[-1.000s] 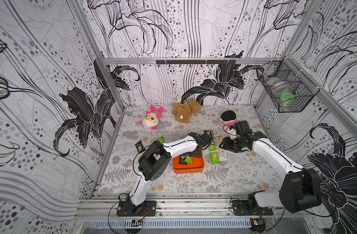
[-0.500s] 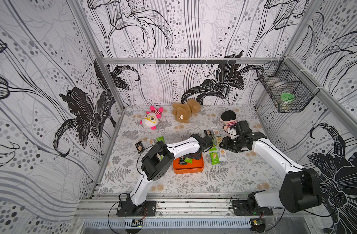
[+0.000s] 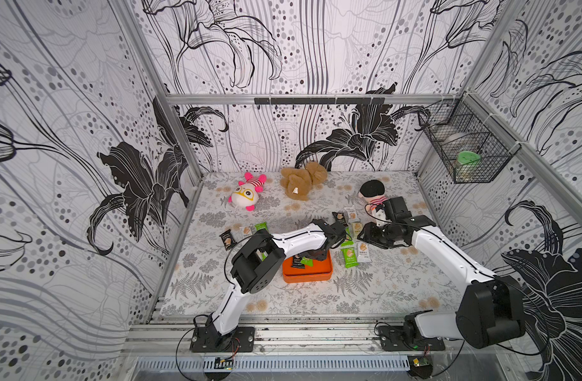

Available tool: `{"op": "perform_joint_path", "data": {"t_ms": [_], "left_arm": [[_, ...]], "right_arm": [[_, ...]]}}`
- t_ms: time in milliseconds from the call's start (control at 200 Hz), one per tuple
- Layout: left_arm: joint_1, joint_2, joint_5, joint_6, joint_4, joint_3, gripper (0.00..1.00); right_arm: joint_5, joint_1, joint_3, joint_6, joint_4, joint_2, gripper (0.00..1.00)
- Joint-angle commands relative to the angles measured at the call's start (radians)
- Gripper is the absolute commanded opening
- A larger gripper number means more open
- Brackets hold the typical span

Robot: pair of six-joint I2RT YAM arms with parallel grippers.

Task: Take the cookies out of the storage box
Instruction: Pick up the cookie from the storage box.

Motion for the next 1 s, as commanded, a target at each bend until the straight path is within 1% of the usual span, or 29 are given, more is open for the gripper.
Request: {"op": "perform_joint_path", "data": {"t_ms": [0,110,280,370,666,801,996], "left_arm": [[-0.002,0.003,-0.011,0.011,0.003,-0.022,0.53],[-0.003,-0.012,-0.013,0.007,0.009,-0.030,0.50],[-0.003,-0.051,-0.017,0.000,0.009,-0.027,0.50],[-0.003,-0.078,-0.020,-0.007,0.010,-0.024,0.48],[-0.002,-0.147,-0.029,-0.020,-0.006,-0.016,0.48],[0.005,-0.202,-0.014,-0.030,0.007,-0.028,0.48],[0.057,-0.333,0.038,-0.053,0.064,-0.118,0.48]], "right_arm": [[0.014,-0.006,-0.019,0.017,0.001,-0.024,0.53],[0.015,-0.006,-0.014,0.018,-0.004,-0.028,0.53],[0.015,-0.007,-0.015,0.022,-0.006,-0.039,0.53],[0.015,-0.005,-0.013,0.026,-0.006,-0.042,0.53],[0.012,-0.006,-0.001,0.026,-0.011,-0.043,0.53],[0.004,-0.005,0.005,0.026,-0.008,-0.034,0.53],[-0.026,-0.005,0.026,0.041,0.019,-0.003,0.53]]}}
